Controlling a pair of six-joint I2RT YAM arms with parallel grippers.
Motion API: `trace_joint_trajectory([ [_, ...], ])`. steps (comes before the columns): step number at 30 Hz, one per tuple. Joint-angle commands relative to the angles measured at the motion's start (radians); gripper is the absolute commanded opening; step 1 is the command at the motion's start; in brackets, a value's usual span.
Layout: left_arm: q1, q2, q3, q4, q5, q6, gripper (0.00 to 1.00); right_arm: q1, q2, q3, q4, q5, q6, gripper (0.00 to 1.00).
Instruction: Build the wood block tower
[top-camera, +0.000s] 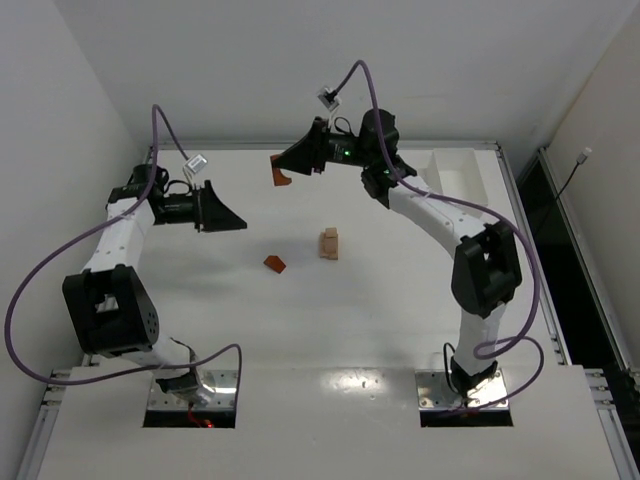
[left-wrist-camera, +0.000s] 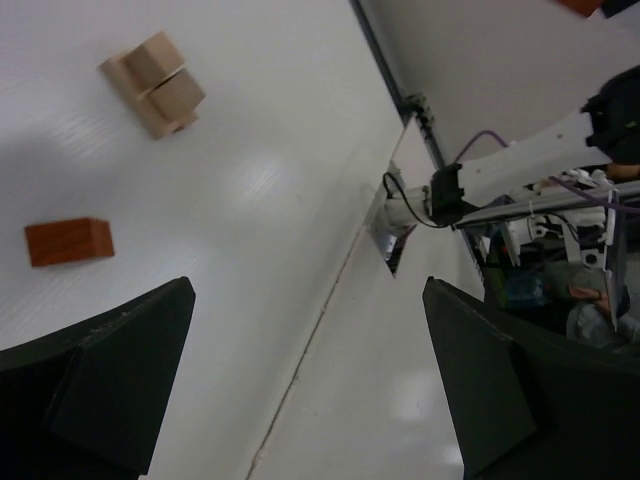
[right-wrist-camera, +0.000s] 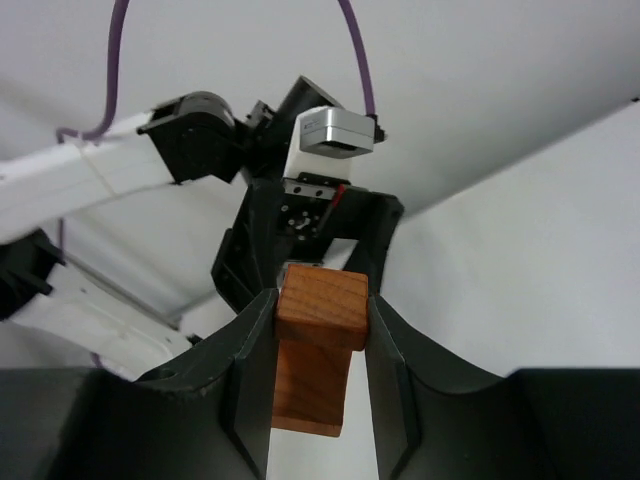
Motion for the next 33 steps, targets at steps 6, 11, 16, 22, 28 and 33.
trace_joint_trajectory([
  [6,-0.014,0.014,0.199,-0.162,0.3,0.235,0.87,0.084,-0.12,-0.12,0.121,0.223,0.35,0.0],
  [11,0.009,0.014,0.153,-0.3,0.337,0.417,0.87,0.116,-0.12,-0.108,0.107,0.278,0.436,0.0],
  [16,0.009,-0.019,0.153,-0.38,0.337,0.521,0.85,0.154,-0.085,-0.05,0.13,0.287,0.48,0.0],
  [22,0.009,-0.087,0.162,-0.38,0.337,0.463,0.89,0.173,-0.084,-0.108,0.2,0.287,0.49,0.0],
  [28,0.032,-0.089,0.175,-0.38,0.337,0.43,0.88,0.203,-0.094,-0.214,0.363,0.277,0.499,0.0],
  [33,0.05,-0.06,0.165,-0.38,0.337,0.441,0.85,0.214,-0.104,-0.278,0.405,0.277,0.499,0.0],
])
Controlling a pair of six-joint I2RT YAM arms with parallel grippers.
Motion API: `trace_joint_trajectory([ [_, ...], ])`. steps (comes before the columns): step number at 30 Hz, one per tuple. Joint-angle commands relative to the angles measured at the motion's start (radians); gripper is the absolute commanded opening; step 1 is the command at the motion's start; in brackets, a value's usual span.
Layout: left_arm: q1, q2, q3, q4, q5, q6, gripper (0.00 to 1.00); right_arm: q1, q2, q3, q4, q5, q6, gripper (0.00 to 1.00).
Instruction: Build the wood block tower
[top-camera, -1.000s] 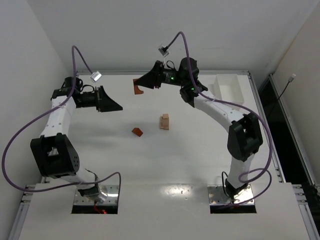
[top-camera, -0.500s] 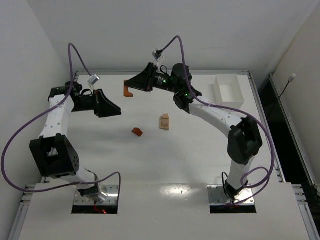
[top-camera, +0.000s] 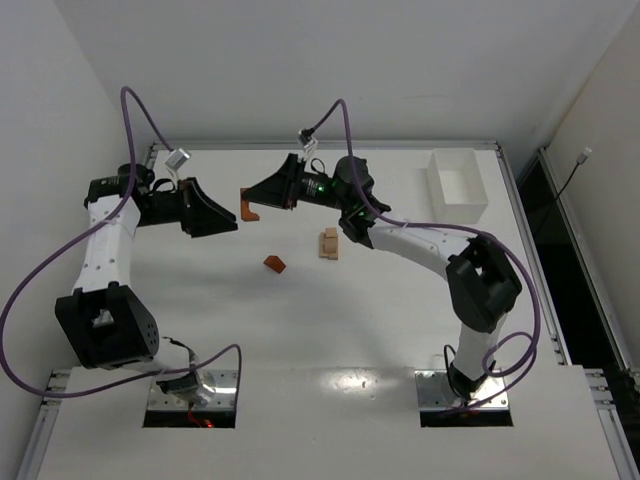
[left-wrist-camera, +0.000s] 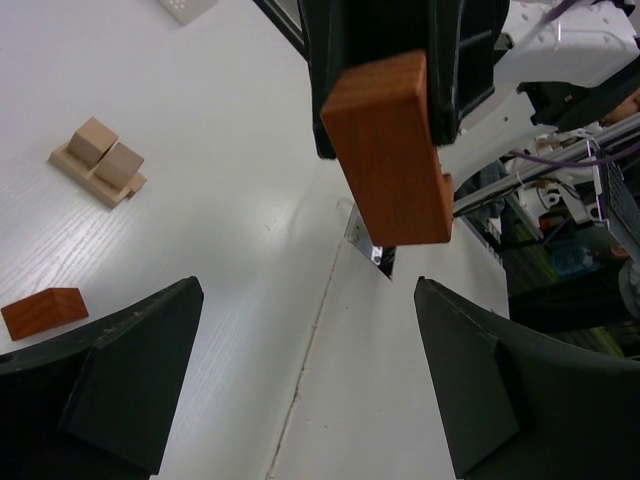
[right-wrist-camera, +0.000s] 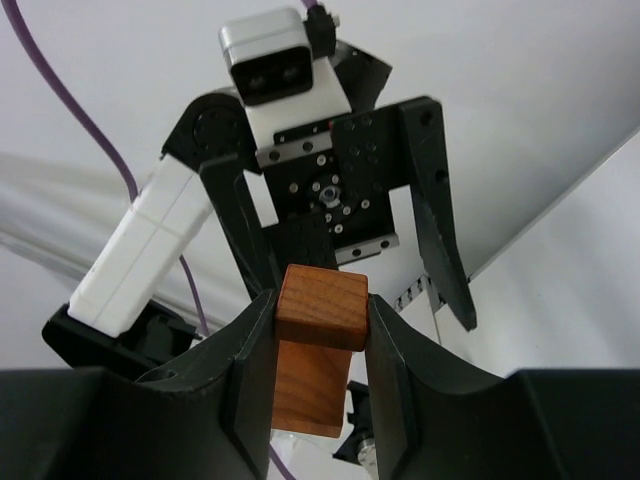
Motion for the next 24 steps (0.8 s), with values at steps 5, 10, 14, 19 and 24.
trace_joint_trajectory([
  [5,0.016,0.042,0.034,0.008,0.163,0.036,0.85,0.009,-0.036,-0.054,0.165,0.003,0.01,0.0],
  [10,0.016,0.042,0.065,0.008,0.163,0.013,0.83,0.009,-0.036,-0.064,0.186,0.003,0.019,0.0],
  [14,0.007,0.033,0.075,0.008,0.163,-0.002,0.82,0.019,-0.016,-0.064,0.195,0.003,0.019,0.0],
  [19,-0.014,0.003,0.085,0.017,0.163,-0.037,0.81,0.028,0.004,-0.055,0.205,0.003,0.019,0.0],
  [24,-0.023,-0.031,0.094,0.026,0.163,-0.051,0.85,0.028,0.013,-0.046,0.205,0.003,0.019,0.0],
])
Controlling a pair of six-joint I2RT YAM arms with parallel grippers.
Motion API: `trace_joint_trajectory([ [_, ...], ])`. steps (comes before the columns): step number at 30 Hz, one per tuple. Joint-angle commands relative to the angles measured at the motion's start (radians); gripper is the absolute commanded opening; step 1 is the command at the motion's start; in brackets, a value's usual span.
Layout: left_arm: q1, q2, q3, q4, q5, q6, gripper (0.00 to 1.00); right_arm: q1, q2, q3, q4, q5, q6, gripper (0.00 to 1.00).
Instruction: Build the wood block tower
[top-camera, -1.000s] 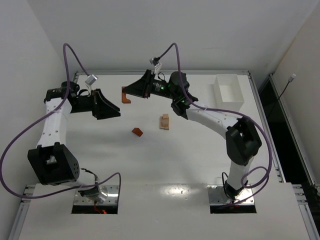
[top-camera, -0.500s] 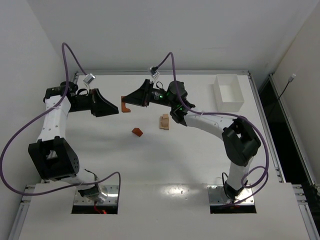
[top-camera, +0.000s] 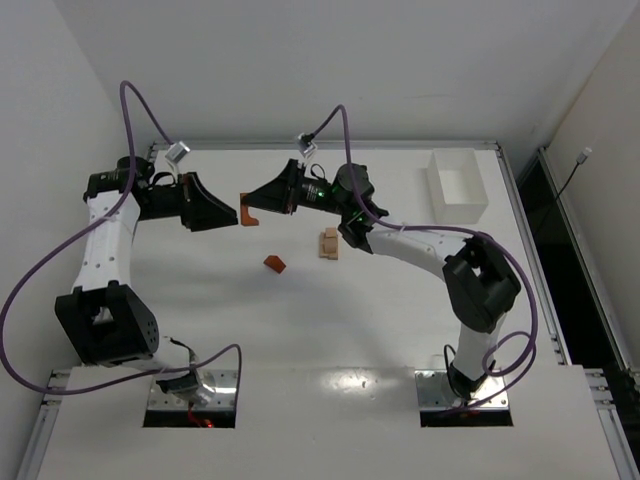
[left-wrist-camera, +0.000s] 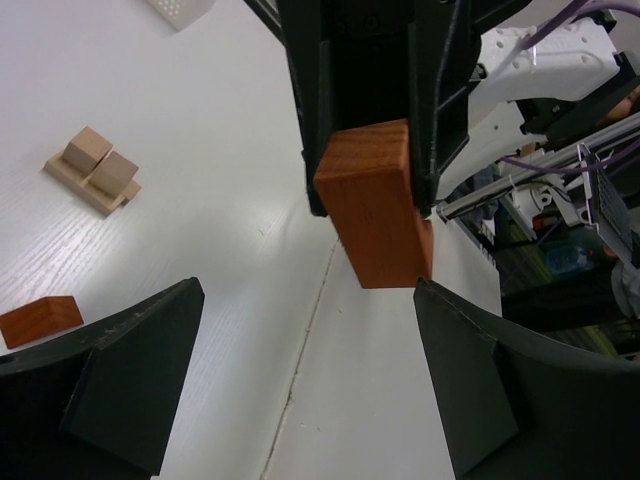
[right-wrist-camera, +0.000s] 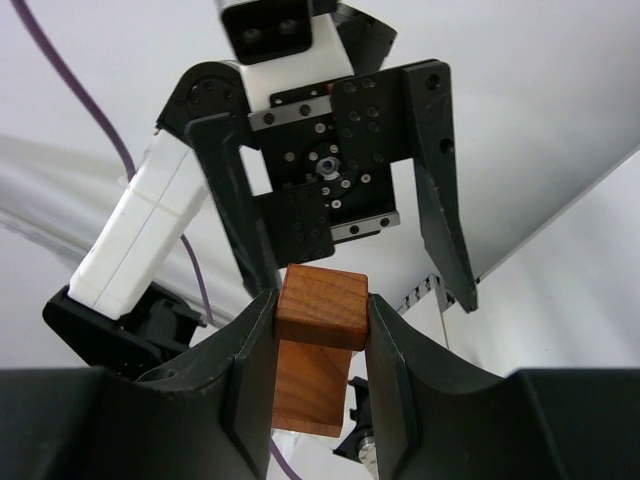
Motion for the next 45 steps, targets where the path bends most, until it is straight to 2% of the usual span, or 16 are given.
trace_joint_trajectory([
  [1,-0.013,-0.058,0.041,0.023,0.163,0.0,0.85,0.015,0.011,0.018,0.102,0.004,-0.002,0.0],
  [18,-0.051,-0.076,0.05,0.032,0.163,-0.02,0.85,0.025,0.039,0.029,0.112,0.004,-0.011,0.0],
  [28,-0.07,-0.085,0.05,0.075,0.163,-0.081,0.6,0.025,0.057,0.04,0.112,0.004,-0.011,0.0],
  [30,-0.07,-0.085,0.05,0.075,0.163,-0.081,0.58,0.025,0.066,0.061,0.112,0.004,-0.02,0.0],
  [40,-0.07,-0.085,0.03,0.105,0.163,-0.101,0.57,0.025,0.085,0.106,0.112,0.004,-0.02,0.0],
  [44,-0.07,-0.085,0.03,0.105,0.163,-0.101,0.48,0.025,0.085,0.106,0.112,0.004,-0.011,0.0],
  [45,-0.07,-0.085,0.03,0.114,0.163,-0.101,0.42,0.025,0.085,0.106,0.112,0.004,-0.011,0.0],
])
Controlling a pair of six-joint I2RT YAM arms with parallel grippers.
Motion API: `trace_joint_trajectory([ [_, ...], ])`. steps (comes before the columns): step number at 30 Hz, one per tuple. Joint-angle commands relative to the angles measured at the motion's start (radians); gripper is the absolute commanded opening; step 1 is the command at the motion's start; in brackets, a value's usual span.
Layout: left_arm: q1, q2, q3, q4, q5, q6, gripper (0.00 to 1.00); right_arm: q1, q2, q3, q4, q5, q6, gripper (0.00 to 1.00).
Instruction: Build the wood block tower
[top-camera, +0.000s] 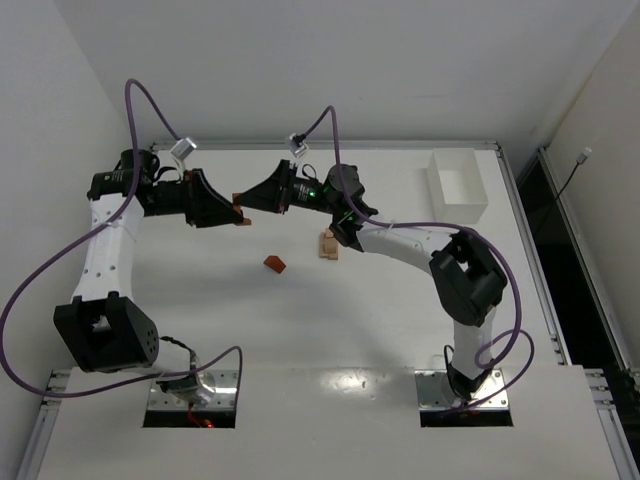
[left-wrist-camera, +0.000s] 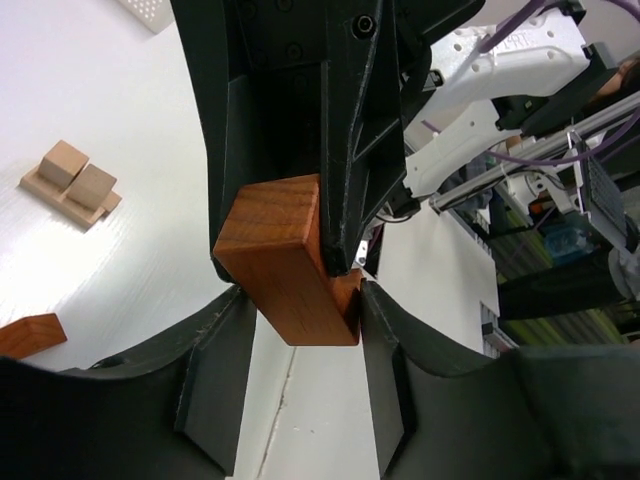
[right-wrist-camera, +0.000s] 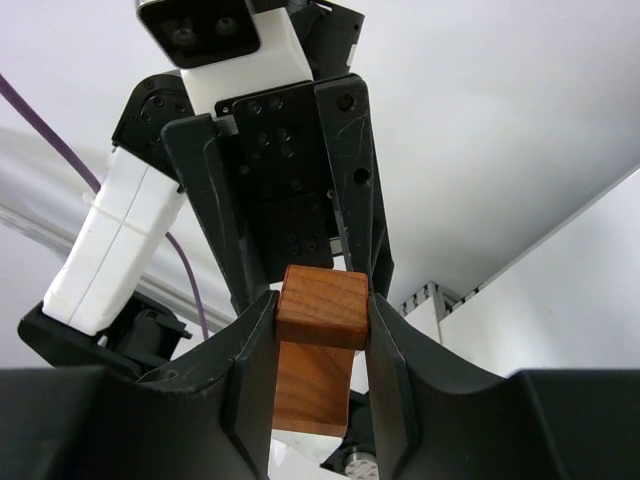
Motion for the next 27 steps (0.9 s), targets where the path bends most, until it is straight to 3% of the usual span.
trace_joint_trajectory([
  [1,-0.011,-0.036,0.006,0.031,0.162,0.0,0.38,0.008,0.006,0.045,0.068,0.005,-0.011,0.0],
  [4,-0.011,-0.036,0.006,0.031,0.162,0.0,0.22,0.008,-0.003,0.045,0.068,0.005,-0.011,0.0],
  [12,-0.011,-0.046,-0.003,0.021,0.162,0.032,0.06,0.008,-0.003,0.027,0.036,0.015,-0.011,0.03],
  [14,-0.011,-0.055,-0.012,0.01,0.162,0.054,0.0,0.008,-0.013,0.027,0.011,0.025,-0.011,0.14],
  [17,-0.011,-0.055,-0.012,-0.002,0.162,0.065,0.0,0.008,-0.013,0.027,0.002,0.025,-0.011,0.32],
  [18,-0.011,-0.055,-0.012,-0.002,0.162,0.065,0.0,0.008,-0.013,0.027,-0.008,0.025,-0.02,0.45],
  [21,-0.011,-0.055,-0.021,-0.024,0.162,0.094,0.0,0.008,-0.023,0.018,-0.009,0.034,-0.03,0.68],
  [24,-0.011,-0.064,-0.032,-0.033,0.162,0.124,0.0,0.008,-0.046,0.007,-0.009,0.035,-0.054,0.82],
  [27,-0.011,-0.073,-0.054,-0.048,0.162,0.151,0.0,-0.002,-0.069,-0.017,-0.009,0.035,-0.103,0.86],
])
